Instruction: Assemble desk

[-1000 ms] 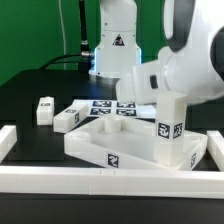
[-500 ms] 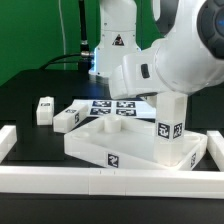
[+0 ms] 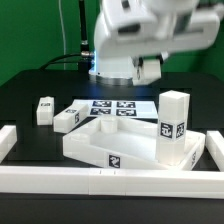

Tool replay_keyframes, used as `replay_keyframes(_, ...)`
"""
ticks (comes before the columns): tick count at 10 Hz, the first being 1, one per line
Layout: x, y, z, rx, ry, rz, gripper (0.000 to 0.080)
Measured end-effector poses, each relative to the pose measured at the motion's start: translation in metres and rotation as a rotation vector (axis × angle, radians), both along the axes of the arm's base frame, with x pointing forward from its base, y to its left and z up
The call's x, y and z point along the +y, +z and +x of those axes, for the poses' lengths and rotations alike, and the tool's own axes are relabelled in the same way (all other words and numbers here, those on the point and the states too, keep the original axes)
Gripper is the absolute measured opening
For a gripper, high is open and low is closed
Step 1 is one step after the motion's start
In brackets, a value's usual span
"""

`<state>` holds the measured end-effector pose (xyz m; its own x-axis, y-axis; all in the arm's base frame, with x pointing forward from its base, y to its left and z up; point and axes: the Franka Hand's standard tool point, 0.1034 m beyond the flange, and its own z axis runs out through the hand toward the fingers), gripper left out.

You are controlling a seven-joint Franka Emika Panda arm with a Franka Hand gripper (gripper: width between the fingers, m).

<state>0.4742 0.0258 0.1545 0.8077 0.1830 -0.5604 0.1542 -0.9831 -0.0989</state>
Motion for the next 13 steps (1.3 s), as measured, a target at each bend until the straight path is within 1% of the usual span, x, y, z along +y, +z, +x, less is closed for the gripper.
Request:
replay_keyframes(1, -0.002, 0.001, 0.006, -0.050, 0.000, 0.005, 0.0288)
replay_keyframes(2, -0.002, -0.003, 0.012, -0.130, -0.001, 0.008, 0.0288)
replay_keyframes(3, -0.003, -0.002, 0.011, -0.183, -0.003, 0.011, 0.0288)
replay_keyframes(4, -0.004, -0.003, 0.017, -0.272, -0.007, 0.014, 0.0288)
replay_keyframes(5, -0.005, -0.003, 0.018, -0.339, -0.010, 0.017, 0.0288)
replay_keyframes(6, -0.008, -0.004, 0.023, -0.375, -0.017, 0.026, 0.0288)
replay_keyframes(7, -0.014, 0.002, 0.034, -0.430, -0.020, 0.039, 0.0288)
replay_keyframes(8, -0.026, 0.012, 0.041, -0.464, -0.034, 0.051, 0.0288)
replay_keyframes(9, -0.029, 0.016, 0.046, -0.492, -0.034, 0.046, 0.0288)
replay_keyframes(10, -0.030, 0.016, 0.054, -0.588, -0.040, 0.049, 0.0288)
replay_keyframes(12, -0.034, 0.014, 0.053, -0.731, -0.054, 0.051, 0.0288)
replay_keyframes(13, -0.037, 0.013, 0.057, -0.809, -0.055, 0.050, 0.0289)
